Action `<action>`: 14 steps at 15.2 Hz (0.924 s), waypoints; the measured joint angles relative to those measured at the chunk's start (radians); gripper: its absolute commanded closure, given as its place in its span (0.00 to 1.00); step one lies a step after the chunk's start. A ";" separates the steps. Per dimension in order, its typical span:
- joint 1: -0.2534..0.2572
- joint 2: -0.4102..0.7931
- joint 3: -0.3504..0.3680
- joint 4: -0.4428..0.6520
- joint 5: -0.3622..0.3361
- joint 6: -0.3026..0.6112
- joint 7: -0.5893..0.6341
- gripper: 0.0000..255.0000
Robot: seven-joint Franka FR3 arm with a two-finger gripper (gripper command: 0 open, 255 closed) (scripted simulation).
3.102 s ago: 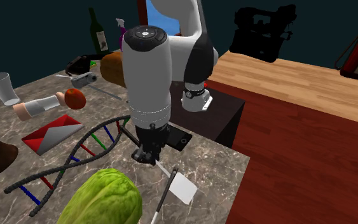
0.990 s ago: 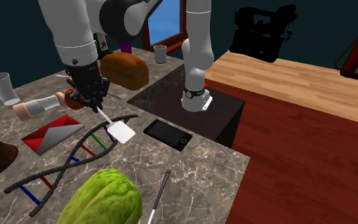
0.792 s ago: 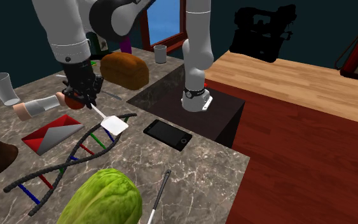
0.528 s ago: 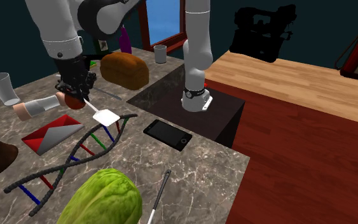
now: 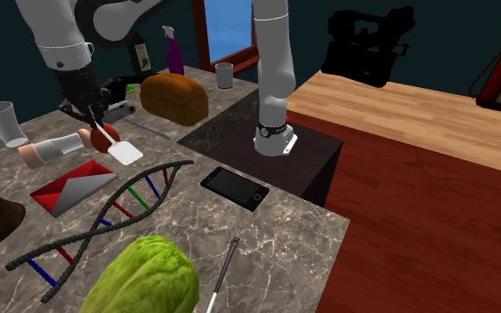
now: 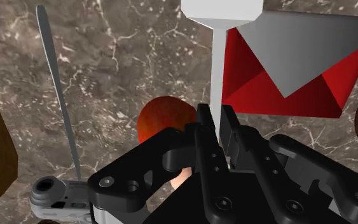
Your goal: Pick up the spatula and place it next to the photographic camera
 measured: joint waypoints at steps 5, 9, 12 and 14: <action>-0.045 0.082 -0.042 0.113 -0.023 -0.030 -0.089 1.00; -0.072 0.164 -0.070 0.216 -0.043 -0.050 -0.148 1.00; -0.090 0.248 -0.092 0.340 -0.060 -0.090 -0.198 1.00; -0.099 0.301 -0.105 0.411 -0.070 -0.107 -0.228 1.00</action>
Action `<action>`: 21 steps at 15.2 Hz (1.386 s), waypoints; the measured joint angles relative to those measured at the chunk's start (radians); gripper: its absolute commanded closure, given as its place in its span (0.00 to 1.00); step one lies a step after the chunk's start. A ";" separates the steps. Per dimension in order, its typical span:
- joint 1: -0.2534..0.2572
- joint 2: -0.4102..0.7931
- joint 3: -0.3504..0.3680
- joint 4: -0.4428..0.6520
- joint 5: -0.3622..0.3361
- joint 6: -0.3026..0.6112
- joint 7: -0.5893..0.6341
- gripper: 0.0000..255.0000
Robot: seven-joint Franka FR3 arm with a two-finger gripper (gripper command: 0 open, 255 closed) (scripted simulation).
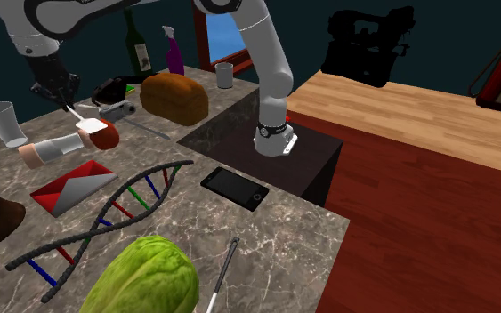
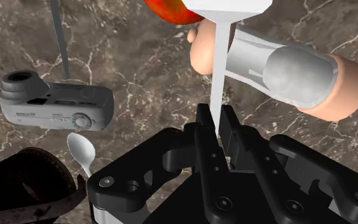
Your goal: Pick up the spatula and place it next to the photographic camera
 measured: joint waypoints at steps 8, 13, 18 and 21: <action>-0.014 0.035 -0.011 -0.030 -0.009 0.064 -0.014 1.00; -0.016 0.050 -0.015 -0.075 -0.017 0.124 -0.007 1.00; -0.017 0.061 -0.018 -0.119 -0.024 0.185 0.001 1.00; -0.015 0.076 -0.022 -0.132 -0.032 0.218 0.008 1.00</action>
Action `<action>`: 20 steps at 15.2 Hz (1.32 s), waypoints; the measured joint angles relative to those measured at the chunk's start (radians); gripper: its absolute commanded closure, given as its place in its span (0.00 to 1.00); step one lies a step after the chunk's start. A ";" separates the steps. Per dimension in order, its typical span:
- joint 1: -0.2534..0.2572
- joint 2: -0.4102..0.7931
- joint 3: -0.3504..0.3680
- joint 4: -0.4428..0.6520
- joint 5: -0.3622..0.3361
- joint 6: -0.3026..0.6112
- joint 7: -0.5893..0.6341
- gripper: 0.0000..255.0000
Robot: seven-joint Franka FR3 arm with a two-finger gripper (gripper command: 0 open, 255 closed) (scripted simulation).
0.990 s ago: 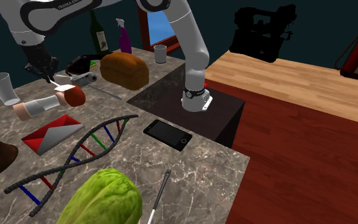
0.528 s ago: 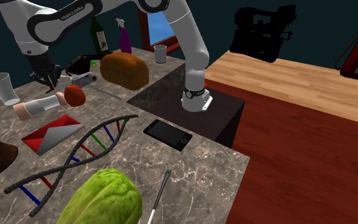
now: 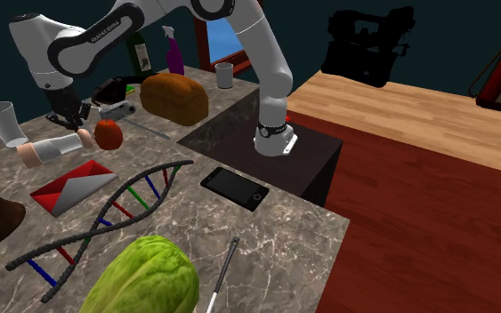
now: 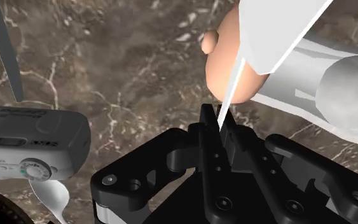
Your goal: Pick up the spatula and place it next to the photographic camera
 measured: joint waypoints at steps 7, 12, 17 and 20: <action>0.002 0.016 -0.002 -0.012 -0.006 0.026 0.006 1.00; 0.000 0.016 -0.003 -0.022 -0.005 0.027 0.005 0.00; 0.000 0.012 -0.002 -0.016 -0.003 0.014 0.003 0.00; -0.002 -0.014 0.005 0.026 0.009 -0.051 -0.009 0.00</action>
